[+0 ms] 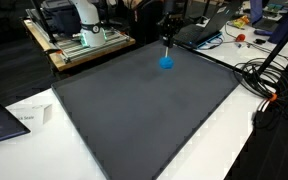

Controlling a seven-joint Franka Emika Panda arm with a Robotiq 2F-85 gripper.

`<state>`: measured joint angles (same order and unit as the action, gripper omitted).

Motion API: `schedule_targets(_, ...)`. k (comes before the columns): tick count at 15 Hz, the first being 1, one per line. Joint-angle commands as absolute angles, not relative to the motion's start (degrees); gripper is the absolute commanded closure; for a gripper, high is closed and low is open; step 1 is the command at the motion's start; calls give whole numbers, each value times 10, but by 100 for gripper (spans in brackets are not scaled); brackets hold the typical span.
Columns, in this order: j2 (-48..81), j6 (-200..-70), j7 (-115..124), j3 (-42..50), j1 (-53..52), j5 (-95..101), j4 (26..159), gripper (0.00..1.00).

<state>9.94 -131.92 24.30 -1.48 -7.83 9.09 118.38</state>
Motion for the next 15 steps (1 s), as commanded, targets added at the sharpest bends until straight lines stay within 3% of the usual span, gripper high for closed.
schedule_targets(1,93,-1297,296,-4,-83,127,1190,97)
schedule_targets(3,72,-1333,130,-34,-55,8,1216,97)
schedule_targets(4,96,-1306,304,1,-82,139,1194,97)
schedule_targets(5,89,-1298,236,-15,-72,85,1197,97)
schedule_targets(7,100,-1292,351,6,-85,173,1193,97)
schedule_targets(8,85,-1307,229,-21,-66,84,1208,97)
schedule_targets(9,101,-1279,385,7,-90,197,1193,97)
schedule_targets(10,85,-1308,236,-21,-65,89,1212,97)
schedule_targets(11,98,-1275,339,-4,-83,160,1199,97)
schedule_targets(15,92,-1274,292,-18,-73,115,1207,97)
